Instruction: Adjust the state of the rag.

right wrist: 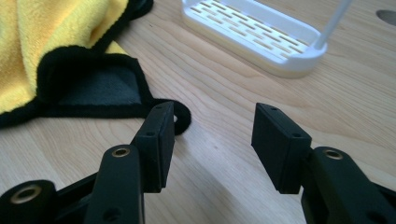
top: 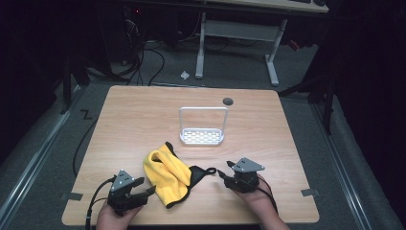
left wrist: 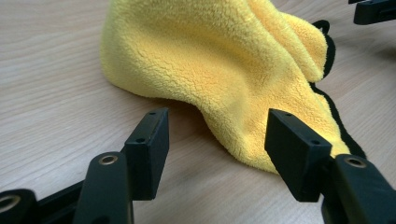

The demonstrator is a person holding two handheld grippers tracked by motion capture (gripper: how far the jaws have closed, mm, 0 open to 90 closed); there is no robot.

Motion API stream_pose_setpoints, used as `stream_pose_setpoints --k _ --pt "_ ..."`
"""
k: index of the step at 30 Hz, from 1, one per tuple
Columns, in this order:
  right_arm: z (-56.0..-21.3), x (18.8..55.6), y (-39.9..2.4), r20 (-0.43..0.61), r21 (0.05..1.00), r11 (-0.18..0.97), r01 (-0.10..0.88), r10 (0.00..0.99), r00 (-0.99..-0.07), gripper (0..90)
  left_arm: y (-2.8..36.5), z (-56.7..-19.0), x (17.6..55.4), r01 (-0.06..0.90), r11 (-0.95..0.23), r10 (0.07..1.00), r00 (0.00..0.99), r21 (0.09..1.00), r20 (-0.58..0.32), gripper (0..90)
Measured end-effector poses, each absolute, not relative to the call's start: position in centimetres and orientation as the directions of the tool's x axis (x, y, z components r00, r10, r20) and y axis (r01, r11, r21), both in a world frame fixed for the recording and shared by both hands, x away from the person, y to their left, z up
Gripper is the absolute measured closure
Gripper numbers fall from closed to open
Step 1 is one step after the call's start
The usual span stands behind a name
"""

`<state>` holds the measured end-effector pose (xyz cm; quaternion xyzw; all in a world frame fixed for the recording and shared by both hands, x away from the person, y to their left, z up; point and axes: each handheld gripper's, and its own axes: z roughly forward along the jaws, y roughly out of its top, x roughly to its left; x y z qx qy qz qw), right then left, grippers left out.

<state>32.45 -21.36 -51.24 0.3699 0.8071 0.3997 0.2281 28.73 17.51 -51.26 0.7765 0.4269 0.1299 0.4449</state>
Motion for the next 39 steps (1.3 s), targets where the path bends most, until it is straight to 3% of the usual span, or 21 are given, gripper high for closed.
stream_pose_setpoints --k 11,15,20,24,27,31,33,39 --pt "-51.4 32.7 -19.9 -0.043 0.804 0.411 0.429 0.760 -0.648 51.3 15.5 -50.5 28.5 0.536 -0.218 0.739 0.636 0.815 -0.221 42.5" --pt "-51.4 32.5 -19.8 -0.032 0.803 0.408 0.434 0.757 -0.653 51.3 12.3 -50.6 28.7 0.485 -0.340 0.714 0.691 0.806 -0.114 40.1" --pt "-51.6 32.6 -19.3 -0.024 0.800 0.414 0.435 0.746 -0.666 54.0 9.7 -52.0 30.0 0.529 -0.397 0.696 0.707 0.751 -0.130 39.6" --pt "-51.6 32.5 -18.6 -0.024 0.799 0.422 0.428 0.735 -0.678 54.8 9.9 -52.9 30.3 0.541 -0.407 0.707 0.697 0.736 -0.122 51.1" --pt "-51.6 32.7 -17.7 -0.013 0.795 0.425 0.433 0.726 -0.688 56.3 10.5 -52.9 30.3 0.571 -0.362 0.713 0.679 0.737 -0.177 65.0" --pt "-51.6 33.1 -16.1 -0.031 0.787 0.454 0.418 0.706 -0.708 63.3 11.2 -53.1 30.5 0.570 -0.347 0.703 0.684 0.745 -0.195 77.5" --pt "-51.6 33.1 -15.4 -0.044 0.788 0.466 0.402 0.694 -0.718 68.5 11.4 -52.9 30.3 0.563 -0.340 0.703 0.684 0.753 -0.194 80.2" --pt "-52.0 33.7 -14.8 -0.030 0.770 0.475 0.426 0.694 -0.719 71.8 11.7 -52.3 30.0 0.543 -0.337 0.697 0.693 0.769 -0.185 80.9"
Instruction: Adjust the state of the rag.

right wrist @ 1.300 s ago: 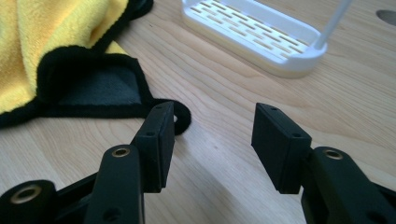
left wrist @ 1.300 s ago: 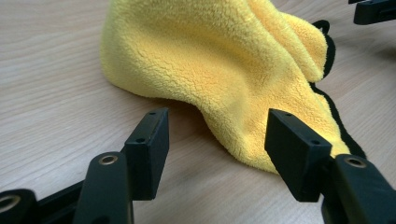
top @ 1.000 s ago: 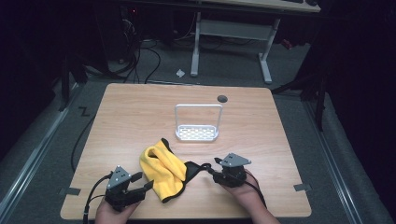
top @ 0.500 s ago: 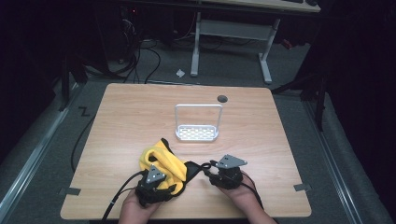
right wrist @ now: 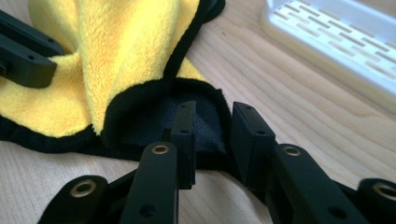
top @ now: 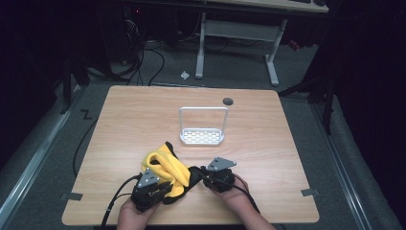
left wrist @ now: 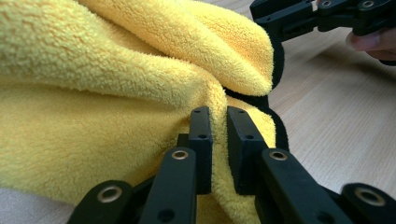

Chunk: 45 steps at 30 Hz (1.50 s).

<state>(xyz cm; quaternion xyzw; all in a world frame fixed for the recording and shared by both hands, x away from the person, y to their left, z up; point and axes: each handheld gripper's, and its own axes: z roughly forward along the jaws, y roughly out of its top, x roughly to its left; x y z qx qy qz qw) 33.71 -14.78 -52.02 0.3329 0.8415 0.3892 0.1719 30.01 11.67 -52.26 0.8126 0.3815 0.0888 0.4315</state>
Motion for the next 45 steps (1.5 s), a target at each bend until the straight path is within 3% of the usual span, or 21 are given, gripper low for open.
stream_pose_setpoints --k 8,14,19,27,32,37,42,45 --pt "-52.6 33.9 -13.7 -0.039 0.745 0.515 0.424 0.667 -0.744 69.2 11.8 -52.6 29.7 0.551 -0.325 0.691 0.694 0.769 -0.205 80.5" --pt "-53.1 33.9 -13.7 -0.051 0.723 0.534 0.439 0.674 -0.737 79.3 12.9 -51.9 29.3 0.546 -0.301 0.701 0.683 0.782 -0.206 81.0" --pt "-53.1 33.7 -14.7 -0.076 0.716 0.541 0.441 0.689 -0.721 87.5 14.5 -51.6 29.2 0.554 -0.272 0.715 0.664 0.787 -0.221 81.2" --pt "-52.9 33.4 -17.4 -0.098 0.706 0.530 0.471 0.731 -0.675 87.9 15.6 -51.8 29.6 0.574 -0.288 0.706 0.668 0.767 -0.235 82.8" --pt "-52.9 33.8 -19.8 -0.096 0.703 0.500 0.506 0.771 -0.629 87.8 14.0 -52.8 28.7 0.584 -0.345 0.665 0.705 0.735 -0.247 82.2" --pt "-52.8 34.7 -21.2 -0.147 0.698 0.493 0.520 0.809 -0.569 87.5 13.2 -52.5 28.2 0.561 -0.366 0.667 0.714 0.742 -0.211 77.4" --pt "-52.5 35.0 -22.7 -0.090 0.720 0.435 0.541 0.831 -0.549 87.2 14.2 -51.4 28.9 0.557 -0.279 0.694 0.680 0.782 -0.237 71.2" --pt "-51.7 34.1 -23.0 -0.093 0.758 0.419 0.500 0.828 -0.553 85.3 14.3 -50.5 29.7 0.532 -0.248 0.707 0.670 0.809 -0.224 64.2"
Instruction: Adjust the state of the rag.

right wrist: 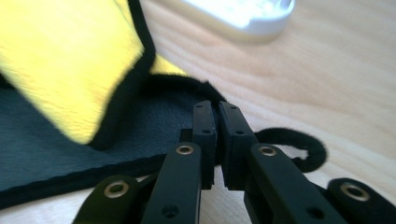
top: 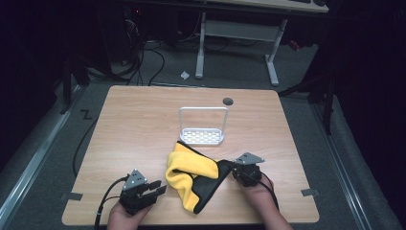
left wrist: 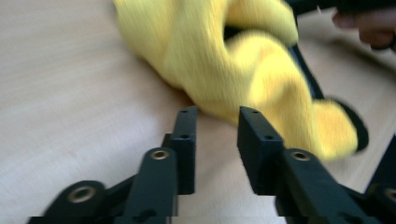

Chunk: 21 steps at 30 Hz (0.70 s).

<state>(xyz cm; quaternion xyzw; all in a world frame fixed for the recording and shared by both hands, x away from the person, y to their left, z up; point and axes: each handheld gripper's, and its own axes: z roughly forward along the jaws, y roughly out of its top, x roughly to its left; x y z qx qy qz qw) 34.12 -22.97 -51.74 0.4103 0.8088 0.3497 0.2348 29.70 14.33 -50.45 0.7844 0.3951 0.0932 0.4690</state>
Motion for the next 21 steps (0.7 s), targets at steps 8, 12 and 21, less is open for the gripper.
stream_pose_setpoints --k 8,12,21 --pt "-51.4 31.0 -24.1 -0.101 0.769 0.410 0.490 0.835 -0.541 84.6 12.8 -47.7 32.7 0.443 -0.213 0.683 0.705 0.871 -0.191 48.0" --pt "-51.6 29.5 -24.7 -0.095 0.762 0.405 0.504 0.841 -0.533 84.4 10.8 -48.2 34.0 0.449 -0.264 0.653 0.734 0.854 -0.184 40.0" --pt "-52.0 28.4 -23.9 -0.093 0.750 0.427 0.506 0.825 -0.558 84.1 10.6 -49.4 35.2 0.500 -0.266 0.679 0.704 0.824 -0.208 73.1"
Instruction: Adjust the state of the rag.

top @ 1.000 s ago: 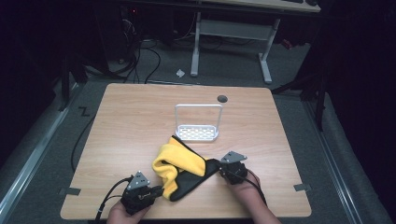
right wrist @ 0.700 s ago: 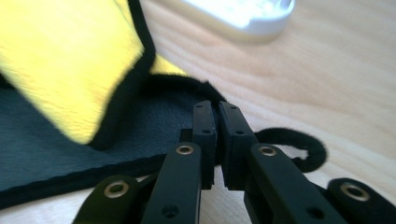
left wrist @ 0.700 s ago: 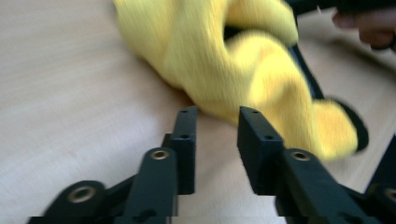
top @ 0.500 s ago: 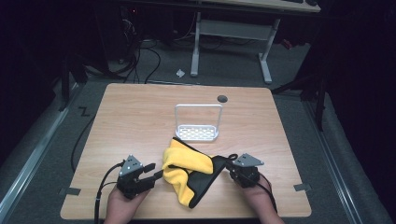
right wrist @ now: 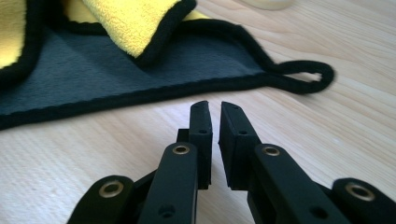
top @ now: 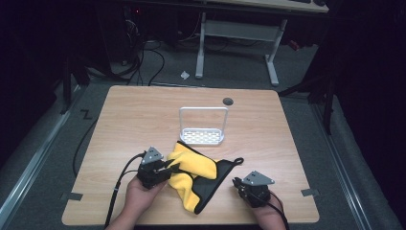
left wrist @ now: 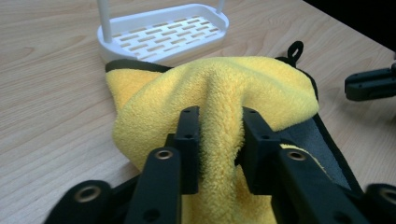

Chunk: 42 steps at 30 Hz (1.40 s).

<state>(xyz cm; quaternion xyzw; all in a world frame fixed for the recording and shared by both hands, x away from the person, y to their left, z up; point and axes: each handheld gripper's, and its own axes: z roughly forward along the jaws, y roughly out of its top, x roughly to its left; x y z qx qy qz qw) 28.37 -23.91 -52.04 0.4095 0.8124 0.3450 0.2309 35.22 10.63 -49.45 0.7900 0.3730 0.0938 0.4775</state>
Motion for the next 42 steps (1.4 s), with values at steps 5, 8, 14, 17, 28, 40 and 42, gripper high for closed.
stream_pose_setpoints --k 5,8,14,17,28,40,42 --pt "-52.0 28.8 -22.1 -0.112 0.746 0.469 0.473 0.788 -0.606 84.0 12.0 -49.7 34.5 0.522 -0.228 0.691 0.682 0.822 -0.242 74.5" --pt "-52.0 29.6 -20.9 -0.111 0.745 0.487 0.456 0.765 -0.635 83.9 13.3 -50.0 33.6 0.538 -0.207 0.698 0.667 0.817 -0.262 74.3" --pt "-52.4 31.7 -17.8 -0.104 0.733 0.529 0.429 0.710 -0.697 83.9 15.7 -50.7 32.0 0.565 -0.176 0.717 0.635 0.806 -0.289 72.8" --pt "-52.7 32.6 -16.3 -0.103 0.715 0.557 0.423 0.682 -0.724 84.1 17.0 -51.1 31.3 0.579 -0.165 0.738 0.609 0.798 -0.289 72.6" --pt "-52.8 34.5 -16.7 -0.065 0.700 0.544 0.463 0.694 -0.717 90.0 22.2 -53.0 29.9 0.688 -0.107 0.825 0.464 0.717 -0.322 66.0" --pt "-52.6 34.9 -20.5 -0.050 0.714 0.470 0.520 0.775 -0.631 85.9 21.0 -50.2 29.8 0.575 -0.100 0.822 0.507 0.812 -0.258 53.9" --pt "-52.3 34.5 -20.6 -0.039 0.732 0.455 0.507 0.771 -0.636 81.6 19.2 -49.8 30.0 0.556 -0.126 0.790 0.557 0.821 -0.256 48.4"
